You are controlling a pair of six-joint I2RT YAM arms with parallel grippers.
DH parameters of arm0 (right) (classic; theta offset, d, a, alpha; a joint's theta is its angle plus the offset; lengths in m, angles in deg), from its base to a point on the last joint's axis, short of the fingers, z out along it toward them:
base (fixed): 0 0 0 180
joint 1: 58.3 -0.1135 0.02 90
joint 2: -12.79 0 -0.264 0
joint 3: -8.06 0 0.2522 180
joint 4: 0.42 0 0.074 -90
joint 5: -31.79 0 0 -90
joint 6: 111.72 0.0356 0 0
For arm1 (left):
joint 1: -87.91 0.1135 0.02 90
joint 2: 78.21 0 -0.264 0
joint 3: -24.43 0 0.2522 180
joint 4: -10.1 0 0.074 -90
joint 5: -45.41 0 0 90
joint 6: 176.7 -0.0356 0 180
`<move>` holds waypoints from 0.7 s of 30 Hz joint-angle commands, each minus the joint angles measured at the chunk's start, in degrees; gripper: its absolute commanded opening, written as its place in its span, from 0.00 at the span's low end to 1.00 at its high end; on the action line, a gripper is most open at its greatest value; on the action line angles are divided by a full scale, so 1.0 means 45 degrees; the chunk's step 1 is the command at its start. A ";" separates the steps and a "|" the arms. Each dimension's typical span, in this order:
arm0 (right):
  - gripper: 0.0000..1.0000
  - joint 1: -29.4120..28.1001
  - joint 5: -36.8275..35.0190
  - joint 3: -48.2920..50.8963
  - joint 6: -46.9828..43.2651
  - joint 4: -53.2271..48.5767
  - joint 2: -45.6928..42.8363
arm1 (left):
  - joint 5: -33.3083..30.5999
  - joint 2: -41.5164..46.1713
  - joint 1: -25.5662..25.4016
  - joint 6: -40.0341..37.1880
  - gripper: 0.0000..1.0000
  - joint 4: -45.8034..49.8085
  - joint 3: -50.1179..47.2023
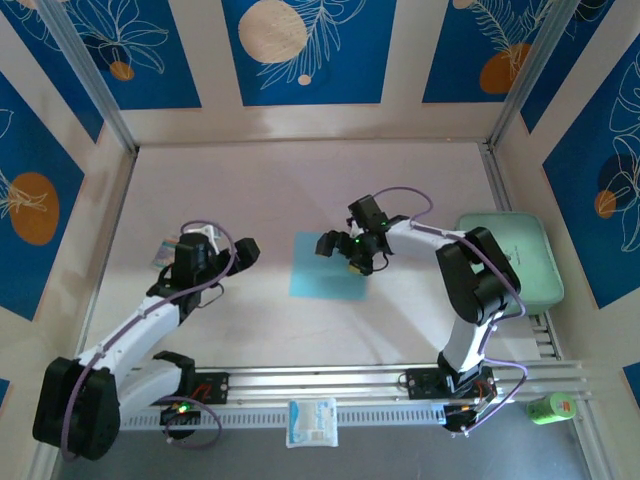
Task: Fold a paper plane with a square sheet of paper (pick it up from the middle)
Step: Move the square sheet of paper to the center of the table.
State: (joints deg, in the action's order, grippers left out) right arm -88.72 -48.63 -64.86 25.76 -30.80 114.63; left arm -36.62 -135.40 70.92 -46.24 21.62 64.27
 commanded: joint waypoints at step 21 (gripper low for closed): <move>0.99 -0.1781 -0.4388 0.0130 0.1450 -0.1710 -0.3880 | 0.2210 -0.0702 -0.0253 -0.1826 0.98 0.3020 0.2236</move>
State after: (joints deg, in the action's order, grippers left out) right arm -96.72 -58.03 -64.66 31.92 -32.97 103.44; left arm -28.51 -136.73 70.77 -52.68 31.41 70.55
